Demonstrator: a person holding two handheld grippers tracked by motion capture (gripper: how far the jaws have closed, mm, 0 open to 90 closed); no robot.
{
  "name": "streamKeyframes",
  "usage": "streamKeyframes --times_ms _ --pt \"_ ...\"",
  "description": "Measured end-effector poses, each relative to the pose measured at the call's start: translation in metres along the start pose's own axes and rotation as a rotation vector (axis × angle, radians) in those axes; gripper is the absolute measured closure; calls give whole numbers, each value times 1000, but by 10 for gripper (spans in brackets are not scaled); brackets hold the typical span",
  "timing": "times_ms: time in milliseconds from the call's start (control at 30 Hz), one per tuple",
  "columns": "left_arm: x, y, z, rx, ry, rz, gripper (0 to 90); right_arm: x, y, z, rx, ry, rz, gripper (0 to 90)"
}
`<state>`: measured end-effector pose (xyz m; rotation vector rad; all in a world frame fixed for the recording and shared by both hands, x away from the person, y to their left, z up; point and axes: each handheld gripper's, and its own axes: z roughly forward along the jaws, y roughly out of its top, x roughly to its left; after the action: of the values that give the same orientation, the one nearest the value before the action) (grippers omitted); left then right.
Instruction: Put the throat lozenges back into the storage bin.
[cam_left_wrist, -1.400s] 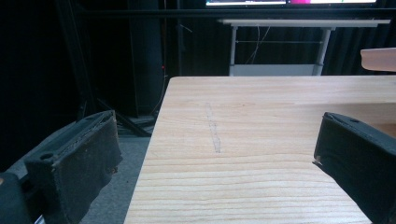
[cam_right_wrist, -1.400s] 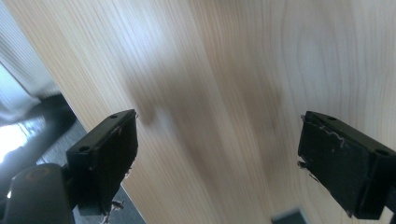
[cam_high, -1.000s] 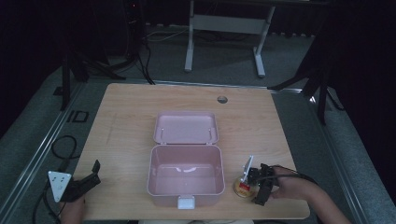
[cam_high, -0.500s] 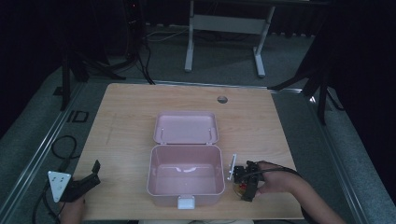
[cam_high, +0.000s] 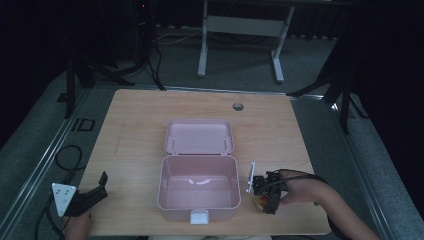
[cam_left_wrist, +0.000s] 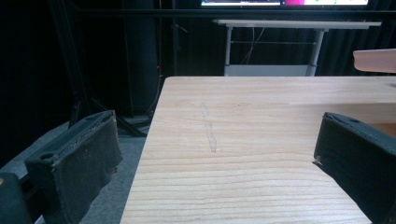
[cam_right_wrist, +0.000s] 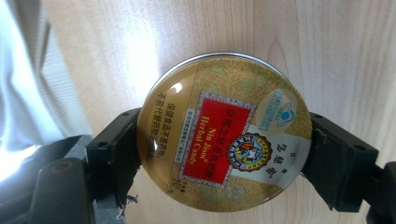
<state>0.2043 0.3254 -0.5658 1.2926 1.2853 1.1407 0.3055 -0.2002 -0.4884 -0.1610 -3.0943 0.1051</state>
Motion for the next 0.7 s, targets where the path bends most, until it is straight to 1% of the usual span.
streamKeyframes --times_ms 67,100,167,233,267,300,367,400,467,500,533,567,600,633,667,700 --pt "0 0 0 0 -2 1 9 1 -1 -6 6 4 9 201" --pt "0 0 0 0 -2 1 9 1 -1 -6 6 4 9 201" --pt "0 0 0 0 -3 2 9 1 -2 -13 7 2 8 201" --pt "0 0 0 0 -4 3 9 3 -3 -24 1 8 14 201" --pt "0 0 0 0 -5 3 9 3 -3 -24 1 8 14 201" --pt "0 0 0 0 -4 2 9 3 -3 -34 -3 8 18 201" --pt "0 0 0 0 -4 2 9 3 -3 -37 -5 7 21 201" --pt "0 0 0 0 -4 3 9 4 -2 -47 -12 3 25 202" --pt "0 0 0 0 -3 3 9 4 -2 -57 -18 3 29 202" --pt "0 0 0 0 -4 2 9 4 -2 -57 -18 3 29 202" --pt "0 0 0 0 -4 2 9 5 -1 -62 -21 -2 24 201" --pt "0 0 0 0 -4 2 9 6 0 -73 -29 -10 26 202" --pt "0 0 0 -1 -4 2 9 7 0 -78 -34 -14 29 202" --pt "0 0 0 0 -6 2 9 6 1 -84 -43 -19 43 202" --pt "0 0 0 -1 -8 2 9 6 2 -89 -47 -27 47 202" --pt "0 0 0 -1 -8 2 9 6 2 -89 -47 -27 47 202"
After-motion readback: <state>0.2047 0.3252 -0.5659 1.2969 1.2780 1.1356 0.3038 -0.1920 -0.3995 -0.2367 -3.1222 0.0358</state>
